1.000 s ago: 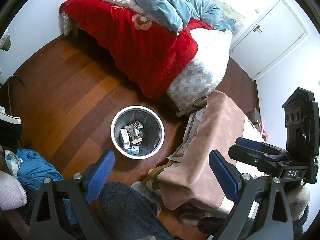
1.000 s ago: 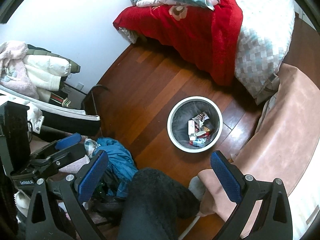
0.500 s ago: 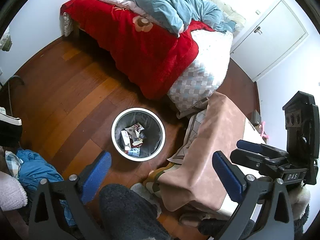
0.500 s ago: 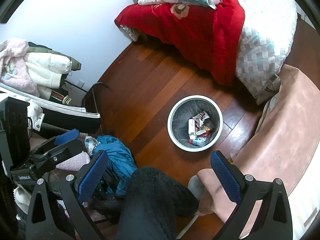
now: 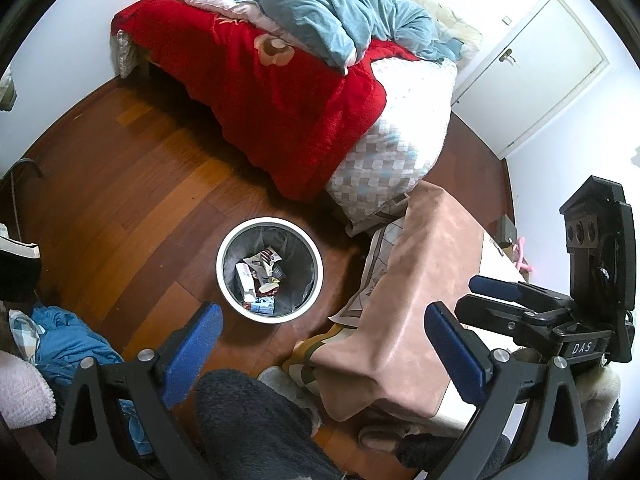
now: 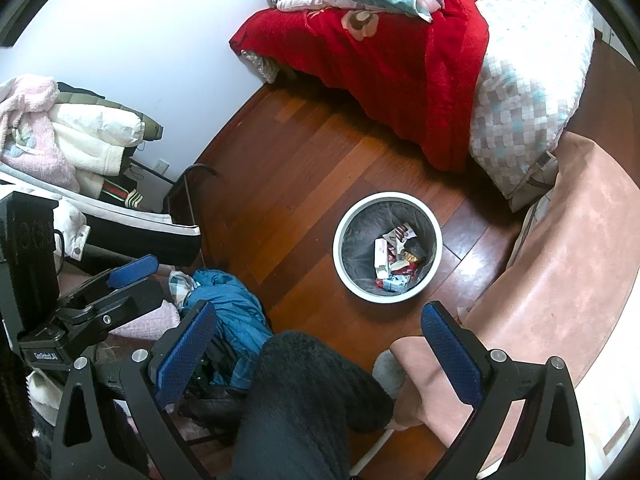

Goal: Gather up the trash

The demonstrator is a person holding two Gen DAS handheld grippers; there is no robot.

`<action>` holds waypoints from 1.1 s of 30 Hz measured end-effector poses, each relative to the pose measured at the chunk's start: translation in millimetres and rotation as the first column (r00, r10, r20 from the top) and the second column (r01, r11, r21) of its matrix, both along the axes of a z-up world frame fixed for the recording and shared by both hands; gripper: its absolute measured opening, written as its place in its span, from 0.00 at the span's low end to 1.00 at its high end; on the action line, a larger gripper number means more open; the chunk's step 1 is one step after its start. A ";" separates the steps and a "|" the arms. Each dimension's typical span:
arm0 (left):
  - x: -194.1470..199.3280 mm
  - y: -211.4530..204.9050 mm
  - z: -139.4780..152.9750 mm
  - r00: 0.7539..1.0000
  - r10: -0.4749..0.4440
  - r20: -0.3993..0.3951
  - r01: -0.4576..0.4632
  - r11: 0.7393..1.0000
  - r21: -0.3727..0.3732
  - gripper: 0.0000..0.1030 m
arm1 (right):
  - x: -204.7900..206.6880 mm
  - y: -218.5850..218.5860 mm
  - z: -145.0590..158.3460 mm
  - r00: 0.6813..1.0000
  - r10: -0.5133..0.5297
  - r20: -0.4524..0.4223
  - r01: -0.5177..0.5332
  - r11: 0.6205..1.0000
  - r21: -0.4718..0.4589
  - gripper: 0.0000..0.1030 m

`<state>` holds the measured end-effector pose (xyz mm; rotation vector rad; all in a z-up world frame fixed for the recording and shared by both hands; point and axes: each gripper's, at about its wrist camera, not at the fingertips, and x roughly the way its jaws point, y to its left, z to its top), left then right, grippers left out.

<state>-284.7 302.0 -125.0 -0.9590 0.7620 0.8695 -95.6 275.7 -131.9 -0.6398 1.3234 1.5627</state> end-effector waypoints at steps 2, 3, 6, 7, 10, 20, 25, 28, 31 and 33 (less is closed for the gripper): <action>0.5 -0.2 1.1 1.000 -0.002 0.001 0.002 1.000 0.002 1.00 | 1.1 -1.8 1.6 1.000 -0.001 0.001 0.001 1.000 -0.001 1.00; 0.7 -0.3 0.6 1.000 -0.002 0.002 0.002 1.000 0.001 1.00 | 2.1 -2.8 2.6 1.000 0.000 0.003 0.000 1.000 -0.001 1.00; 1.5 0.5 1.1 1.000 -0.005 0.004 0.005 1.000 0.001 1.00 | 3.6 -6.5 6.0 1.000 0.003 0.006 -0.003 1.000 0.000 1.00; 1.3 0.4 1.1 1.000 -0.005 0.004 0.005 1.000 0.001 1.00 | 3.6 -5.7 5.2 1.000 0.002 0.005 -0.002 1.000 0.000 1.00; 2.1 -0.4 1.8 1.000 -0.004 0.004 0.004 1.000 0.002 1.00 | 4.4 -6.6 5.7 1.000 0.002 0.006 -0.002 1.000 0.000 1.00; 3.0 -0.4 2.8 1.000 -0.006 0.004 0.006 1.000 0.003 1.00 | 8.5 -10.2 9.5 1.000 0.008 0.002 -0.008 1.000 0.001 1.00; 2.6 -1.1 2.2 1.000 -0.006 0.007 0.006 1.000 0.002 1.00 | 6.5 -14.2 13.1 1.000 0.019 0.002 -0.019 1.000 0.003 1.00; 2.3 -0.7 2.3 1.000 -0.006 0.006 0.006 1.000 0.001 1.00 | 4.9 -13.7 13.0 1.000 0.019 -0.001 -0.019 1.000 0.001 1.00; 2.0 1.1 2.5 1.000 -0.011 0.004 0.011 1.000 0.003 1.00 | 2.2 -13.9 13.7 1.000 0.024 -0.002 -0.024 1.000 0.000 1.00; 2.3 1.0 3.0 1.000 -0.009 0.003 0.009 1.000 0.002 1.00 | 0.4 -14.0 14.1 1.000 0.027 -0.004 -0.027 1.000 -0.002 1.00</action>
